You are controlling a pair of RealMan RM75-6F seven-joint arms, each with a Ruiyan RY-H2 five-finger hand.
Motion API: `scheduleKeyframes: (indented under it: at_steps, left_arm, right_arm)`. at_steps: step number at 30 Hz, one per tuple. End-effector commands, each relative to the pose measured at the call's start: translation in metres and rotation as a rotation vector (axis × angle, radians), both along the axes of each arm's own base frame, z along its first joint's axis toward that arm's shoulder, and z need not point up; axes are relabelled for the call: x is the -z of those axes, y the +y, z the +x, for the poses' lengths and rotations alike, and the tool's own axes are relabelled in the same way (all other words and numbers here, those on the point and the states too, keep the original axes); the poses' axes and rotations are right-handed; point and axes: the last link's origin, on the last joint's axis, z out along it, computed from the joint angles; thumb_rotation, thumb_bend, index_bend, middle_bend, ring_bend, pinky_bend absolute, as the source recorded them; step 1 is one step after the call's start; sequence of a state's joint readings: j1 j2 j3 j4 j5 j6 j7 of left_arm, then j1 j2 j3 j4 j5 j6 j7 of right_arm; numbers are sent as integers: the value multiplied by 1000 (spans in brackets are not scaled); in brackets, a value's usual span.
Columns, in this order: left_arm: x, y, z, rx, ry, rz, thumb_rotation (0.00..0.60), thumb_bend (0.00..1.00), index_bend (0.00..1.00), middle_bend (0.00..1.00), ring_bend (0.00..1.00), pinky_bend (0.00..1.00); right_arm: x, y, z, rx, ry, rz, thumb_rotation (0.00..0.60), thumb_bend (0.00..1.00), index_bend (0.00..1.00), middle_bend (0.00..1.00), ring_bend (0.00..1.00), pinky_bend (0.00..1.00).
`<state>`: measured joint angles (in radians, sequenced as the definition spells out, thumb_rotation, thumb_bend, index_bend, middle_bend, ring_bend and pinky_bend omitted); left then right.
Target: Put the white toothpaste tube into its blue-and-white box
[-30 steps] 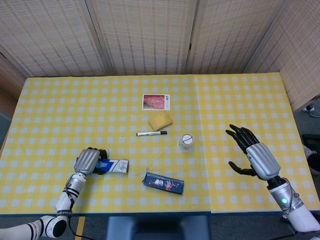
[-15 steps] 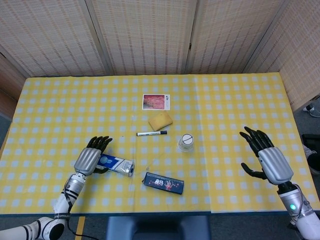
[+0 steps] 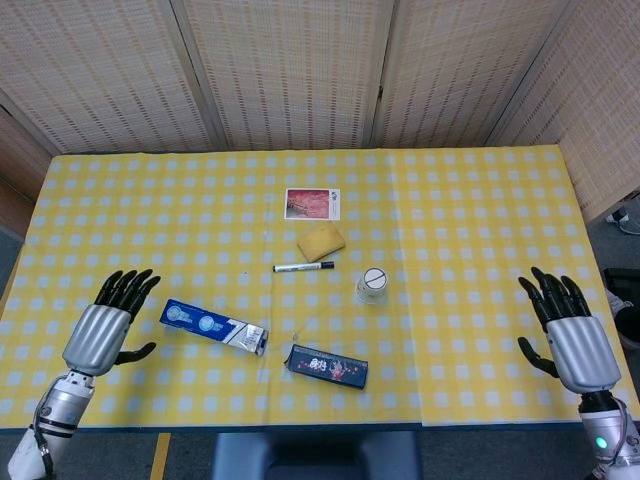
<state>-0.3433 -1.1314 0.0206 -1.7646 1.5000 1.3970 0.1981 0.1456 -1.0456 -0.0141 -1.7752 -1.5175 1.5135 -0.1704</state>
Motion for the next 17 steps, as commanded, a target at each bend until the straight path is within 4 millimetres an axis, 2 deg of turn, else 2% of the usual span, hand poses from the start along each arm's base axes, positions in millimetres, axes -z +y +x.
scheduleKeyframes:
  at_steps: [1,7,9,17]
  left_arm:
    - [-24,-41,-24,-20,88,89,600,199,104,83,0,0]
    - [-23,-82,-58,-76,164,202,600,198,106,83,0,0]
    - [-23,-84,-64,-99,193,214,600,197,111,83,0,0]
    - [-27,-81,-66,-124,192,235,600,196,129,83,0,0]
  right_arm:
    - [1,17,-13,77,71,-91,600,361,0,0,0,0]
    - [0,23,-13,80,83,-101,600,361,0,0,0,0]
    - [1,23,-13,78,81,-87,600,361,0,0,0,0]
    - [4,20,-14,91,47,-68,600,362,0,0,0,0]
